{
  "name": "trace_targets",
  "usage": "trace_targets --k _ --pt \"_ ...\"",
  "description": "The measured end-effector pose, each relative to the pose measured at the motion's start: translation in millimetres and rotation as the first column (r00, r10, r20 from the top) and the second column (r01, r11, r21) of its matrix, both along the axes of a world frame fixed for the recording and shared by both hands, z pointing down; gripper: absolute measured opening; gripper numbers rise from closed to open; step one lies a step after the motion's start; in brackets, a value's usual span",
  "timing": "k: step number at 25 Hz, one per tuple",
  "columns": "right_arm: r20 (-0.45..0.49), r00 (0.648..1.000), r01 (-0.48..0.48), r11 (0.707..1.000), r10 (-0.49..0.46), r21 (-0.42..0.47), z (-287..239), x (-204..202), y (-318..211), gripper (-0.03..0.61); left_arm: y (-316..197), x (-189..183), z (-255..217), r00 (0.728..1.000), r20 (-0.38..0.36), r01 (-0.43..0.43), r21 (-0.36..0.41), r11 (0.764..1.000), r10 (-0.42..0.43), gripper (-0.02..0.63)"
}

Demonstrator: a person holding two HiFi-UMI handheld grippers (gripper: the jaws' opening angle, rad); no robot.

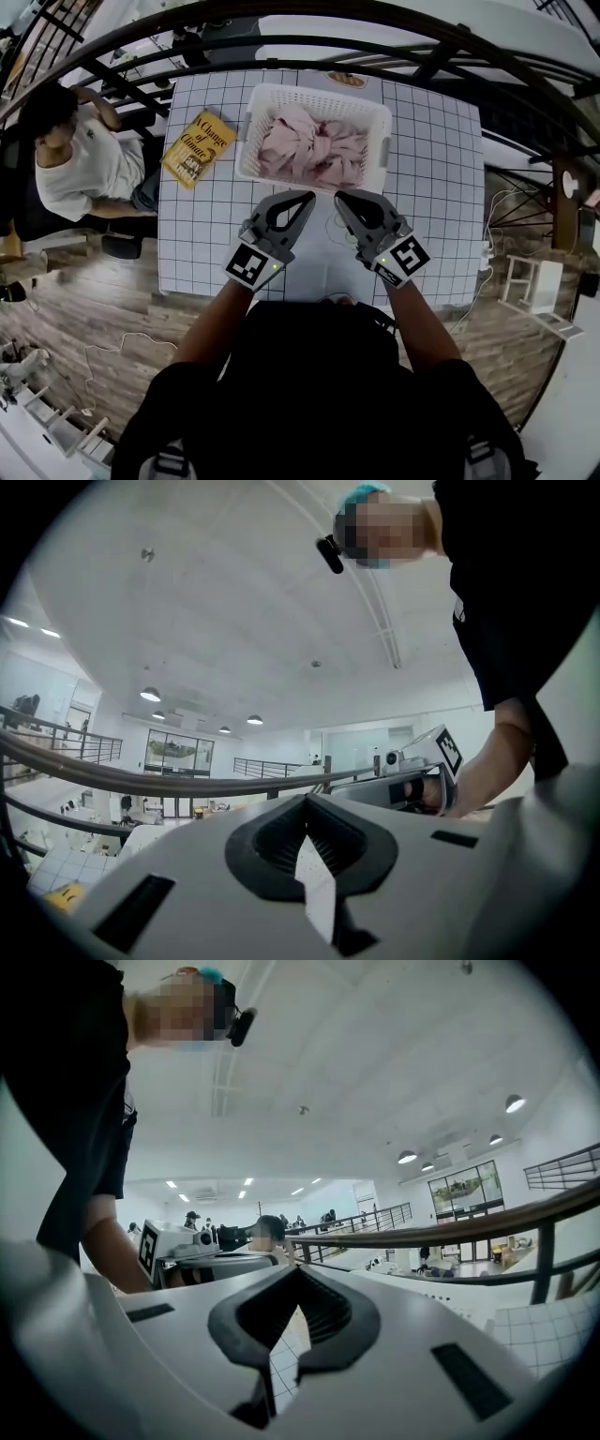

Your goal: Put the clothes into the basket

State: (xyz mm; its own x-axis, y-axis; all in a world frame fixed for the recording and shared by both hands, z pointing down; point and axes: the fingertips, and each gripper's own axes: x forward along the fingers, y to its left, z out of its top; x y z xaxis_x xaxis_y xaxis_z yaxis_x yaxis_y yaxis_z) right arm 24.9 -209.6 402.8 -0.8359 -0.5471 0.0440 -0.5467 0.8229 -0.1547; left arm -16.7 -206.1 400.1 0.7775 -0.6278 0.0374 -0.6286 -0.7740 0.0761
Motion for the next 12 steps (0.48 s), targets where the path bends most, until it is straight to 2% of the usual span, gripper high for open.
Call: trace_targets --k 7,12 --pt "-0.031 0.999 -0.009 0.999 0.010 0.038 -1 -4 8 0.015 11 4 5 1.000 0.004 -0.022 -0.021 1.000 0.022 0.000" --pt "-0.040 0.999 -0.006 0.999 0.007 0.032 2 -5 12 0.015 14 5 8 1.000 0.009 -0.023 -0.020 1.000 0.023 0.000"
